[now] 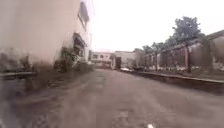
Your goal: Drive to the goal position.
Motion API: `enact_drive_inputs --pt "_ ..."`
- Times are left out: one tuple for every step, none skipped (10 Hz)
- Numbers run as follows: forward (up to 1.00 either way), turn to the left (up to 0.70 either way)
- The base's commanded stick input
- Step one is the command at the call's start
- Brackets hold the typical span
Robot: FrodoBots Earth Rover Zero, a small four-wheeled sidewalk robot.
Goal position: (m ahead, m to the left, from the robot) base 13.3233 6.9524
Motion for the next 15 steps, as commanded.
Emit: enact_drive_inputs --pt "1.00 -0.01" --pt "1.00 -0.01" --pt "1.00 -0.01" --pt "1.00 -0.01" --pt "1.00 -0.01" --pt "1.00 -0.01" --pt "1.00 -0.01" --pt "1.00 -0.01" --pt "1.00 -0.01" --pt "1.00 -0.01" --pt "1.00 -0.01" --pt "1.00 -0.01" --pt "1.00 -0.01" --pt "1.00 -0.01" --pt "1.00 -0.01"
